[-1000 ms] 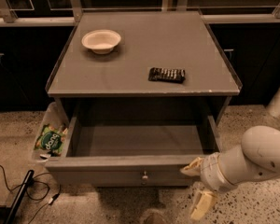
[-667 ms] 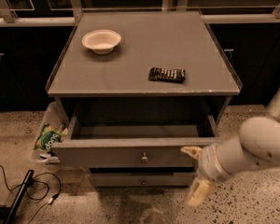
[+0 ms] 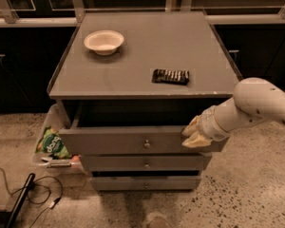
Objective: Close top drawer
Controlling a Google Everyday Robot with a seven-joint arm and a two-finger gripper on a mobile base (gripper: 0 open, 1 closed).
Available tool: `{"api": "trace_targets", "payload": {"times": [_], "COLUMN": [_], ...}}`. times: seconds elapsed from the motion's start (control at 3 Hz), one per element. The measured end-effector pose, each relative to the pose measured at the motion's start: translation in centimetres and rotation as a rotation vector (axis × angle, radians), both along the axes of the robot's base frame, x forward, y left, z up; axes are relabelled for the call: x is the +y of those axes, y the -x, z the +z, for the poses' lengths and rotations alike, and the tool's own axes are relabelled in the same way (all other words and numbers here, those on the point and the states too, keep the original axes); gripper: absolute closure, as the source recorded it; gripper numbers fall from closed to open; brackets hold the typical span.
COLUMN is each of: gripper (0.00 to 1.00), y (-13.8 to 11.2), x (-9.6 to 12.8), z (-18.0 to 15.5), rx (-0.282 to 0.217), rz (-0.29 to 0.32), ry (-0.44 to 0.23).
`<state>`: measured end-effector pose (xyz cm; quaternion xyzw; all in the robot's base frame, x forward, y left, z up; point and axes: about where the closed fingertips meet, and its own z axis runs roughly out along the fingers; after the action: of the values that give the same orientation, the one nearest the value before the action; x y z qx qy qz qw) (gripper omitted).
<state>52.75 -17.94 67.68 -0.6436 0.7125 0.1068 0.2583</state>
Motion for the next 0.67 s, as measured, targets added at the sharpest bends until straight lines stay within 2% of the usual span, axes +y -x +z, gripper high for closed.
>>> {"api": "trace_targets", "payload": {"times": [0.33,0.67], "gripper": [0.54,0.31], "y": [0.00,0.00], "x": [0.01,0.01], "z": [-0.01,-0.01], "rx": [0.000,0.000], "rz": [0.000,0.000], "ry": [0.000,0.000]}}
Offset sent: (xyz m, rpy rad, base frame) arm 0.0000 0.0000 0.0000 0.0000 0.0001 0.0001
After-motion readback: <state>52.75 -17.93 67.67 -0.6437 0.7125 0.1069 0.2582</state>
